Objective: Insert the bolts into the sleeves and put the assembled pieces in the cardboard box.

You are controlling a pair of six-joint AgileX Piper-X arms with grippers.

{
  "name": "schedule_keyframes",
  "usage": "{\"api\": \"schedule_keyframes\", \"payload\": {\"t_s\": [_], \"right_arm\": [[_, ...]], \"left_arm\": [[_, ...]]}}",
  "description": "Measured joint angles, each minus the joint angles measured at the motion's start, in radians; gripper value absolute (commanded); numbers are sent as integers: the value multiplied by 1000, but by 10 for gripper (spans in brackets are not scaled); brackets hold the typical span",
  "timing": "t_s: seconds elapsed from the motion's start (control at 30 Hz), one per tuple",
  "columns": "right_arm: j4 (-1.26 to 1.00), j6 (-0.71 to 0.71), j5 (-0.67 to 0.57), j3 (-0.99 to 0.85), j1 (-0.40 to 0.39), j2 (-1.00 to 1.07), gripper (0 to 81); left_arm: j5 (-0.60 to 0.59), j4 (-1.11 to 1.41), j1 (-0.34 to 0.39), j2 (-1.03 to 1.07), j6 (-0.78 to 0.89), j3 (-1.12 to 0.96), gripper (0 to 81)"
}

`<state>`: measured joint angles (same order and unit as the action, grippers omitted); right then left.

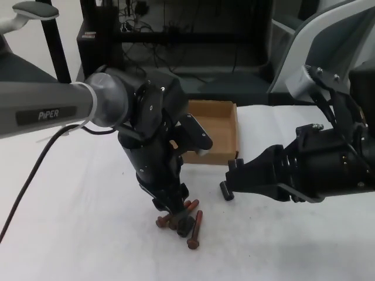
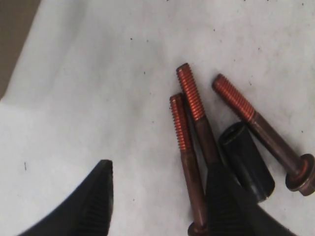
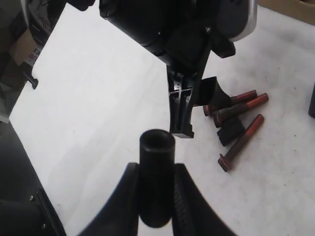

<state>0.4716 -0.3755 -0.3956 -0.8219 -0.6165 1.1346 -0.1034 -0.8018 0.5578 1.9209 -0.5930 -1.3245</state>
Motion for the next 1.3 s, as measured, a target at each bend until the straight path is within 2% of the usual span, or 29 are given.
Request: {"api": "schedule_keyframes", "payload": {"t_s": [0.87, 1.03, 1.3], "right_arm": [[0, 0, 0, 0, 2, 0, 4], [0, 0, 0, 0, 2, 0, 4], [0, 0, 0, 0, 2, 0, 4]], "left_arm": [[28, 17, 0, 45, 13, -10, 557], [79, -2, 0, 63, 18, -10, 557], [95, -23, 0, 64, 25, -10, 557]]}}
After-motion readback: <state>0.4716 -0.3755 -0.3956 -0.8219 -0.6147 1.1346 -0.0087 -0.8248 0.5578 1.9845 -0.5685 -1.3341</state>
